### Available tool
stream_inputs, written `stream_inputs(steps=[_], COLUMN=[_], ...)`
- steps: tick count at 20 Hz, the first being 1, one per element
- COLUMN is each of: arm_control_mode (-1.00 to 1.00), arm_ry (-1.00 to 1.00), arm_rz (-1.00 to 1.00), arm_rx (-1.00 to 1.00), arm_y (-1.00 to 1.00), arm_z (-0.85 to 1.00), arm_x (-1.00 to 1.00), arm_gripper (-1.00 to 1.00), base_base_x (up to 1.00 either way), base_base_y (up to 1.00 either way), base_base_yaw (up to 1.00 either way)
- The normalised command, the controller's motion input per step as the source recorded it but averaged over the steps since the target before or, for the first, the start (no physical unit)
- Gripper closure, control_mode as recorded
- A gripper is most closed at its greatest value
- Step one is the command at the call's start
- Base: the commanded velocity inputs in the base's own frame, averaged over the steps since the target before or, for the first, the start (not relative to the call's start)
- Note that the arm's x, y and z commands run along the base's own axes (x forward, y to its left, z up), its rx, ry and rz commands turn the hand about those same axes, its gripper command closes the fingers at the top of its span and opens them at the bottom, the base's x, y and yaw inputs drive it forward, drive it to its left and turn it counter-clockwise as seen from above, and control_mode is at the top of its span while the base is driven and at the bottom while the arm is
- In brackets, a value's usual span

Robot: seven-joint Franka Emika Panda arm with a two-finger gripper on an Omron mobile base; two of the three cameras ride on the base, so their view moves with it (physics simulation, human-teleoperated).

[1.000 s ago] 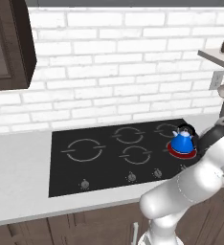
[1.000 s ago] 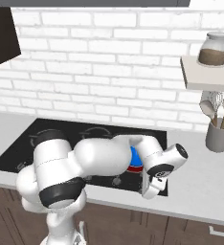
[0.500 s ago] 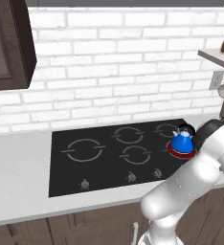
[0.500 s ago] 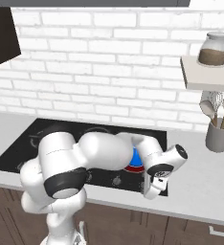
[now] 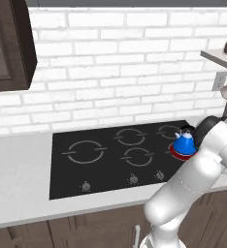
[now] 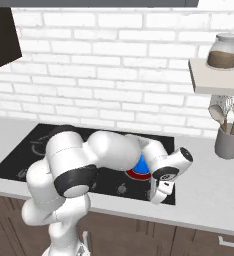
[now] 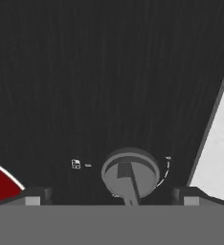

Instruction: Turn off the front right burner of the stove.

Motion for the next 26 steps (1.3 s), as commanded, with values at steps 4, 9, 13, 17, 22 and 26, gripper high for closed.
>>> stream_inputs(steps=[4,9,13,17,22,26], arm_control_mode=[-1.0,-1.0,-1.0,-1.0,-1.0,-1.0], arm_ry=[0.05,0.06,0.02,0.0,0.0,0.0], arm_rz=[0.0,0.0,0.0,0.0,0.0,0.0], arm_rx=[0.0,0.0,0.0,0.0,-0.03,-0.04], arm_y=[-0.04,-0.16,0.0,-0.04,-0.01,0.0], arm_z=[-0.09,-0.18,-0.01,0.0,-0.08,-0.01], arm_x=[0.08,-0.06,-0.04,0.0,-0.25,-0.13], arm_gripper=[-1.0,-1.0,-1.0,-1.0,-1.0,-1.0], base_base_x=[0.0,0.0,0.0,0.0,0.0,0.0], base_base_y=[0.0,0.0,0.0,0.0,0.0,0.0], base_base_yaw=[0.0,0.0,0.0,0.0,0.0,0.0])
